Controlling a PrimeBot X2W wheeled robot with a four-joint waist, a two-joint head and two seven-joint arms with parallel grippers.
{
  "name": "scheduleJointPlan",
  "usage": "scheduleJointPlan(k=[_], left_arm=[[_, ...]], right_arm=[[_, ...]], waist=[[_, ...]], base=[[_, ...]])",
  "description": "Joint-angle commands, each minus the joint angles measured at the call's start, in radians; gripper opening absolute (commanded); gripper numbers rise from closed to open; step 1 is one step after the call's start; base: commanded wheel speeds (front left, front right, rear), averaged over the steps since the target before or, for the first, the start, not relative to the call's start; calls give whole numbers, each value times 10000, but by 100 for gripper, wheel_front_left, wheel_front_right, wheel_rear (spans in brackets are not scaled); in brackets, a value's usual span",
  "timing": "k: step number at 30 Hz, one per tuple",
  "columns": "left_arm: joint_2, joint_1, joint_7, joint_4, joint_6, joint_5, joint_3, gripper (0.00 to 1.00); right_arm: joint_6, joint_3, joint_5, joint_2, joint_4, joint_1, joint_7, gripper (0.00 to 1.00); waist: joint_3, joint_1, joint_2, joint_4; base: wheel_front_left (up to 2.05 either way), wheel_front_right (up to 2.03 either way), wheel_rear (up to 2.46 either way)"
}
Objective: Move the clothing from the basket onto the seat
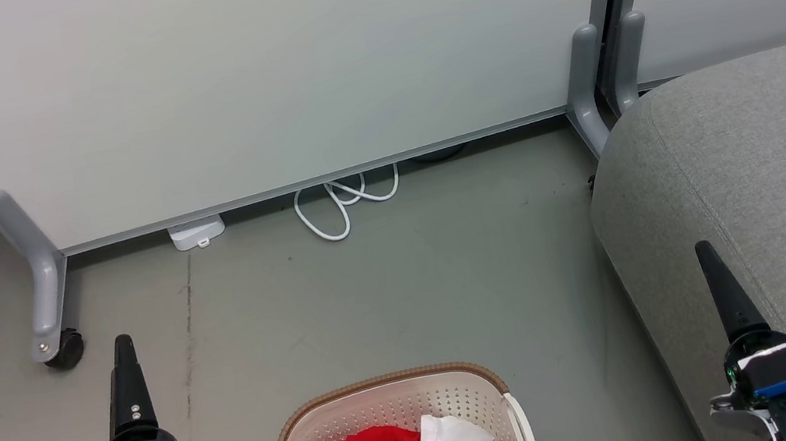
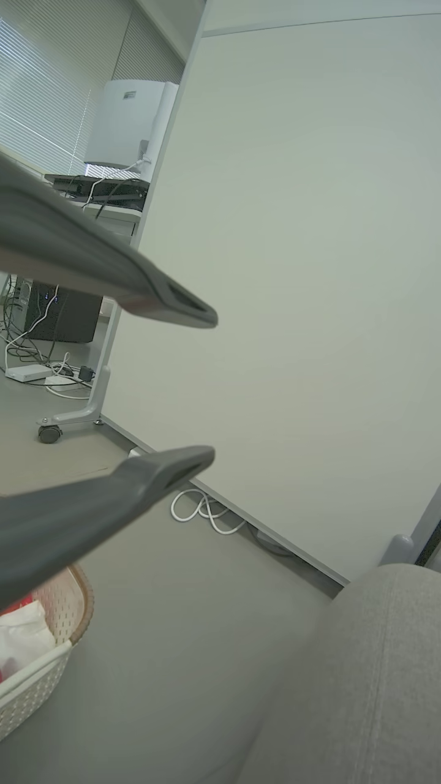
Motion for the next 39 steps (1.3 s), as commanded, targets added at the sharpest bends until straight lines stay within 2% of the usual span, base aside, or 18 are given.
scheduleJointPlan(k=[1, 20, 39], left_arm=[[85, -284, -94, -240, 36, 387, -37, 100], [99, -337, -758, -486, 371, 4263, -774, 100], [227, -392, -1283, -331, 555, 6875, -1346, 100]], right_arm=[[11, 62, -359, -60, -218, -306, -100, 100], [16, 726, -3621, -75, -272, -428, -766, 100], [20, 1077, -6062, -86, -78, -480, -1292, 100]], waist=[[4, 0, 0, 4], [46, 0, 0, 78], [75, 0, 0, 129]], base=[[0, 0, 0], [0, 0, 0], [0, 0, 0]])
